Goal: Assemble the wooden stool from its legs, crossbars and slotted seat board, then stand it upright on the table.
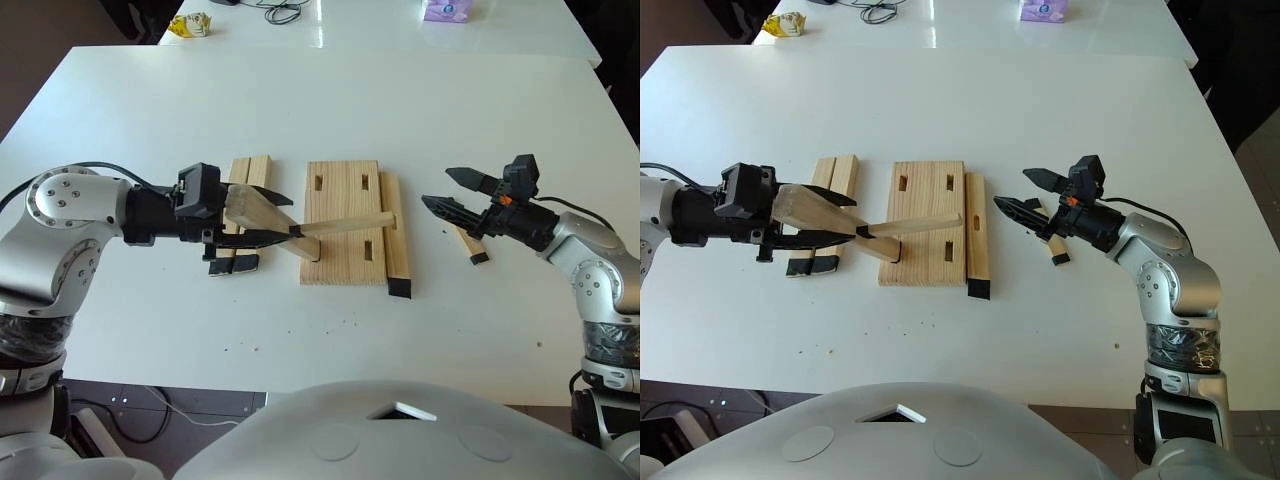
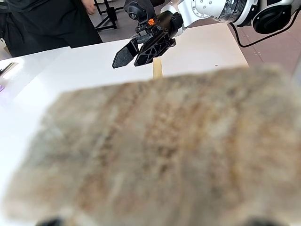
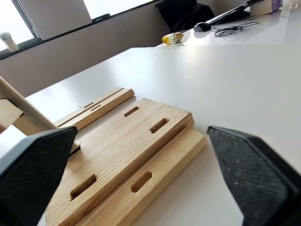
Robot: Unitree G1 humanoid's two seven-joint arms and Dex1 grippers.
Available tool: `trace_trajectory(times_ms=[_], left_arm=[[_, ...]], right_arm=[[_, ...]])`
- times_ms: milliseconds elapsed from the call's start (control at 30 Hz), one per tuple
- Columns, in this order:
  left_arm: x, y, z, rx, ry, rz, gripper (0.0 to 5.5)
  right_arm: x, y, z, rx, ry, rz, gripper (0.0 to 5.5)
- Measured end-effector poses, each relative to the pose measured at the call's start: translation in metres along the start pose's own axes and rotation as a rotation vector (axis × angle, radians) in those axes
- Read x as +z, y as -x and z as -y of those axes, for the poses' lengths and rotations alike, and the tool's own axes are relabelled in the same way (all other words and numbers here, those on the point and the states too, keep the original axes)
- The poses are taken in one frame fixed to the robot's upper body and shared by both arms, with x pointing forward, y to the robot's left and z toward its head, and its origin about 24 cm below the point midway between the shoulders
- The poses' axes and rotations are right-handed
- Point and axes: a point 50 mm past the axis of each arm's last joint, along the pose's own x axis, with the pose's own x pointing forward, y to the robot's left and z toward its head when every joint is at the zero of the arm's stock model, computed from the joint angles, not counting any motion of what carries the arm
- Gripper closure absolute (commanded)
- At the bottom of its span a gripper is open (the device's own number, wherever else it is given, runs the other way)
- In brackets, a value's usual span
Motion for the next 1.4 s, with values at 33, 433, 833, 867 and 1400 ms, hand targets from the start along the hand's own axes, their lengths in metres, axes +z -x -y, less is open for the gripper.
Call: trace_trajectory(times_ms=[33,433,833,867,1400], left_arm=[[0.001,0.0,-0.001,0.002,-0.001,0.003,3.1],[-0.001,-0.005,-0.008,0.045,0.149,0.066,1.52],[-0.022,0.019,0.016,0.054,0.255,-0.004,1.52],[-0.022,0.023,0.017,0.065,0.261,-0.01,1.52],[-0.113,0.008,0.005,0.982,0.536,-0.057,1.52]], right_arm=[[0.0,0.0,0.0,0.003,-0.003,0.004,0.39],[-0.001,-0.002,-0.001,-0.011,-0.022,0.029,0.39],[-0.011,0.004,-0.001,-0.052,-0.059,0.029,0.39],[-0.012,0.005,-0.001,-0.058,-0.061,0.029,0.39],[-0.005,-0.001,0.022,-0.172,-0.053,0.082,0.39]])
